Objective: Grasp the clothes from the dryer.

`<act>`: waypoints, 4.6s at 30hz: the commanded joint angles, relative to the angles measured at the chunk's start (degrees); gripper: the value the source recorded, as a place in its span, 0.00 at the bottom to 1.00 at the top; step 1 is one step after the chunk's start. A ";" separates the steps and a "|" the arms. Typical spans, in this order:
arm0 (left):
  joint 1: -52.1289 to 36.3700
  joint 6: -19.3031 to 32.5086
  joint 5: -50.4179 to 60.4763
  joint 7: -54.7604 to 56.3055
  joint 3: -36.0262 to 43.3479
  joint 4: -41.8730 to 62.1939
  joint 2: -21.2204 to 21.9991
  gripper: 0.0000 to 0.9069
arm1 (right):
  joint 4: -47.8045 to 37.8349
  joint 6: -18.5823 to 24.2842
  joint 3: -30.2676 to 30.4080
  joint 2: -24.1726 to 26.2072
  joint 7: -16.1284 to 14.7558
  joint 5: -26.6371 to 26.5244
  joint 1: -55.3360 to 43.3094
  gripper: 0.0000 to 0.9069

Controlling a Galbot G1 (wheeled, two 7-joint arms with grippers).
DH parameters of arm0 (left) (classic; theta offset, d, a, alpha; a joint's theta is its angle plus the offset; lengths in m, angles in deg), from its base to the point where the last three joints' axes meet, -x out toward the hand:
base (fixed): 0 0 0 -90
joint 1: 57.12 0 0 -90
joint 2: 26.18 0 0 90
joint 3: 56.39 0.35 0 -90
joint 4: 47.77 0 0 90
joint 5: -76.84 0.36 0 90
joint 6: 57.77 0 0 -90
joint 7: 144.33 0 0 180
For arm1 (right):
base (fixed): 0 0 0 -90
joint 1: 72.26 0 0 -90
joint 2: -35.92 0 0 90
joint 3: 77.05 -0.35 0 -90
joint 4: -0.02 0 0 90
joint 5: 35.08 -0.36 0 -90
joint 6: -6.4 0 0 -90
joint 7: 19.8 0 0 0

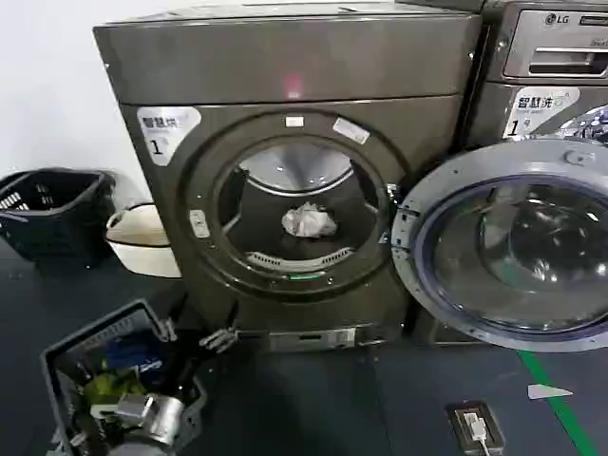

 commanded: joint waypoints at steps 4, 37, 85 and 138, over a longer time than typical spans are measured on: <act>-0.67 -0.73 1.21 -6.45 -2.39 0.10 1.18 1.00 | 0.53 1.27 0.08 -0.20 -0.54 -1.96 0.21 1.00; -2.65 -1.03 1.71 -4.89 -3.75 1.98 2.57 1.00 | 1.51 3.02 0.50 -0.33 -0.63 -3.29 -0.23 1.00; -3.95 -1.38 1.26 -4.44 -4.99 1.74 2.75 1.00 | 0.54 12.40 0.66 -0.90 -3.16 -5.35 0.33 1.00; -4.83 -2.26 0.96 -2.46 -5.49 2.25 2.81 1.00 | 1.78 12.74 1.95 -1.45 -3.49 -4.87 -0.22 1.00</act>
